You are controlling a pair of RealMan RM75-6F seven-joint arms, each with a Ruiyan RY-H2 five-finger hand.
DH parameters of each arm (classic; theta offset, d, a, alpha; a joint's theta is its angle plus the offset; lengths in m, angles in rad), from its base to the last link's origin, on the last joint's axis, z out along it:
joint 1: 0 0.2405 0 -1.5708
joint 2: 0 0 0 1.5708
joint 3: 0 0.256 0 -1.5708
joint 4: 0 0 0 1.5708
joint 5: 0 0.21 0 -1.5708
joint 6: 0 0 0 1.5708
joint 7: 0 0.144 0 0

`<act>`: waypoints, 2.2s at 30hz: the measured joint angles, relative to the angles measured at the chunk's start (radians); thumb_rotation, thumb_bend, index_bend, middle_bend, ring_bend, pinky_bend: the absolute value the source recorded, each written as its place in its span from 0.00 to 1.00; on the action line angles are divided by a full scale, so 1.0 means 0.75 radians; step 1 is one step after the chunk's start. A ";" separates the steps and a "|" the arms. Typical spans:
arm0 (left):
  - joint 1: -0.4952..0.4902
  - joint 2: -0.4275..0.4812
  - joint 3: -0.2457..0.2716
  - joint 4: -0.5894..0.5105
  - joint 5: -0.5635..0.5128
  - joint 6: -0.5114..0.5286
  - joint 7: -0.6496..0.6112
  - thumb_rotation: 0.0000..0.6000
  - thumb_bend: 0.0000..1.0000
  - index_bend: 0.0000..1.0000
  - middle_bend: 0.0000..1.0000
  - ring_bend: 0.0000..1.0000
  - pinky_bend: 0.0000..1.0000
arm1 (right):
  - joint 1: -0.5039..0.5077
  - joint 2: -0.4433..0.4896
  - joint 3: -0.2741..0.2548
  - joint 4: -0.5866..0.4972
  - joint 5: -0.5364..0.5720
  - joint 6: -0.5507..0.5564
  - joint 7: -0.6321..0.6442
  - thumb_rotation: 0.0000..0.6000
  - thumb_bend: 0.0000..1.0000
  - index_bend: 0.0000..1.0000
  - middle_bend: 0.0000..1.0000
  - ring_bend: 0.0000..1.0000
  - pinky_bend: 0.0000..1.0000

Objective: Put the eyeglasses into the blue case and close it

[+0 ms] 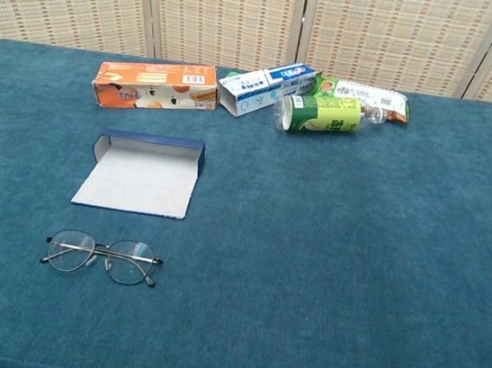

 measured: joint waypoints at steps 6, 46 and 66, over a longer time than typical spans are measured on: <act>0.002 0.002 0.003 0.003 0.003 0.002 -0.005 1.00 0.18 0.10 0.00 0.00 0.00 | -0.001 0.001 -0.001 -0.002 0.000 0.002 -0.002 1.00 0.24 0.33 0.30 0.23 0.23; -0.244 0.054 -0.016 -0.058 0.101 -0.322 0.058 1.00 0.18 0.29 0.95 0.90 0.99 | 0.008 0.009 0.024 -0.006 -0.015 0.036 -0.015 1.00 0.25 0.33 0.30 0.23 0.23; -0.509 -0.190 -0.004 -0.025 0.069 -0.636 0.247 1.00 0.18 0.28 1.00 1.00 1.00 | 0.012 0.018 0.021 -0.018 0.006 0.012 -0.028 1.00 0.25 0.33 0.30 0.23 0.23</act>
